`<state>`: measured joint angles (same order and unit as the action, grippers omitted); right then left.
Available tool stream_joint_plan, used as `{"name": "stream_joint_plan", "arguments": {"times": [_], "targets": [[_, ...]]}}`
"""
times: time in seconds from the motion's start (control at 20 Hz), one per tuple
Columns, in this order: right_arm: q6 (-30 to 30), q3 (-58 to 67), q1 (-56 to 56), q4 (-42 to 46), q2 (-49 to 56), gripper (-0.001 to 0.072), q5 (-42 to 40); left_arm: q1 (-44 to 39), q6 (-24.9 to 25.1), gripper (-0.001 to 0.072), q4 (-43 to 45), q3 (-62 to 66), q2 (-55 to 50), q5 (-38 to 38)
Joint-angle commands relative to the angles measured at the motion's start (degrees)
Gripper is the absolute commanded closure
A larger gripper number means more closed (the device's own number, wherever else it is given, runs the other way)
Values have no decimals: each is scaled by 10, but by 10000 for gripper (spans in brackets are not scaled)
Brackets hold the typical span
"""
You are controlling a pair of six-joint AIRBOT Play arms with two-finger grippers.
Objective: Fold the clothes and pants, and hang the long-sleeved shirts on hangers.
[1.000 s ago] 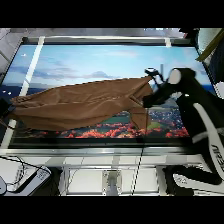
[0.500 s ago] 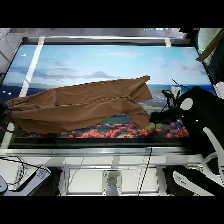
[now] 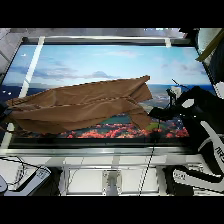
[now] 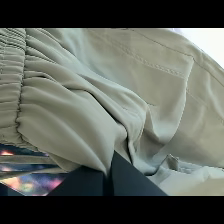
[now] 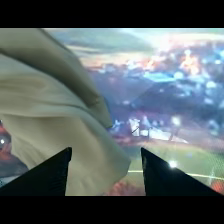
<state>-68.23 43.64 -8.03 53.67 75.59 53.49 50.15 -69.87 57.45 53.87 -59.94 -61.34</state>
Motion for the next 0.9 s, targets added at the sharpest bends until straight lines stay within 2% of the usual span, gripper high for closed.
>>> {"name": "stream_joint_plan", "arguments": {"times": [0.0,0.2,0.25,0.3,0.35,0.45,0.55,0.75,0.85], "targets": [[50,1,-4,-35,27,236,21,0,0,689,0,0,0,0],[64,1,35,-42,48,270,23,0,0,689,0,0,0,0],[64,1,40,-48,48,391,23,0,0,689,0,0,0,0],[64,1,42,-60,47,588,23,0,0,689,0,0,0,0],[64,3,42,-68,47,689,21,0,0,689,0,0,0,0],[63,25,41,-61,42,696,25,0,0,689,0,0,0,0],[50,80,39,-11,18,696,42,0,-2,689,-1,2,0,0],[-19,283,-22,146,-43,697,90,0,-4,690,-35,21,0,0],[-23,376,-49,162,-50,696,91,0,-4,690,-53,26,0,0]]}}
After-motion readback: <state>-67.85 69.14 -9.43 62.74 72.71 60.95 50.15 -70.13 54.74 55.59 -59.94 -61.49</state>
